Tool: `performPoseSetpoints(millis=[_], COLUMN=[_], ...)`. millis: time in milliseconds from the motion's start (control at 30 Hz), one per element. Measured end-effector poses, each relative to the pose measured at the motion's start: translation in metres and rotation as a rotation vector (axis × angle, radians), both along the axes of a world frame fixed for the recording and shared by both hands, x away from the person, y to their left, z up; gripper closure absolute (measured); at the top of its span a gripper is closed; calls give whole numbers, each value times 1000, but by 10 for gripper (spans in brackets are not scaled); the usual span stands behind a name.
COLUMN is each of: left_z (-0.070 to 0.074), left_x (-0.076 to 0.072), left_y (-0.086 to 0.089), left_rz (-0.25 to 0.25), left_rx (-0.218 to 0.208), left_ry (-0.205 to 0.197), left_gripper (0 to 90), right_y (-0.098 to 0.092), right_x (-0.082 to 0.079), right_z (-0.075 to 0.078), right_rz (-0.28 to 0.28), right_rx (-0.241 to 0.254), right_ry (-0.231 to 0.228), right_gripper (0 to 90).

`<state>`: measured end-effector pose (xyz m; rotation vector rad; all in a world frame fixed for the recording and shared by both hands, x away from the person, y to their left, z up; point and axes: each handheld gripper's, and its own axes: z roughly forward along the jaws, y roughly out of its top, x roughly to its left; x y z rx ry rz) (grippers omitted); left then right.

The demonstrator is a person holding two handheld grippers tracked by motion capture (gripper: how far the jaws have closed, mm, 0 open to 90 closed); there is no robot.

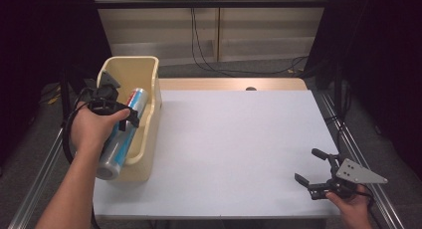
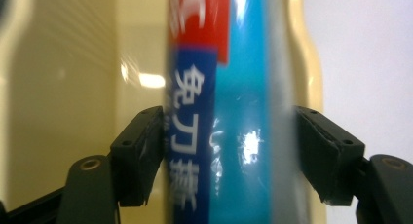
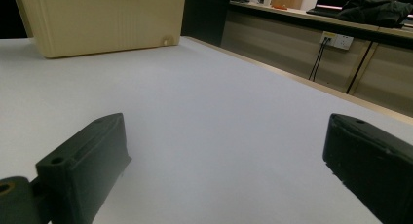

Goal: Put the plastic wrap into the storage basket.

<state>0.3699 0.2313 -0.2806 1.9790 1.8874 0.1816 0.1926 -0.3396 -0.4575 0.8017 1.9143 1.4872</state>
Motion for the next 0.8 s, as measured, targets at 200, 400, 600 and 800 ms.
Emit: performPoseSetpoints(millis=[200,400,600,800], left_z=[24,21,21,17], left_x=[-3,-5,-6,-9], left_y=[-5,-17,-30,-48], left_rz=[-35,-72,-124,-169], left_rx=[-4,-47,-54,-73], left_ry=[0,12,21,21], left_gripper=[318,297,273,243], right_y=[1,1,1,1], right_x=[2,1,1,0], right_z=[0,0,0,0], right_rz=[4,4,5,5], right_rx=[0,1,0,-2], right_ry=[-2,-2,1,-1], right_gripper=[20,20,20,20])
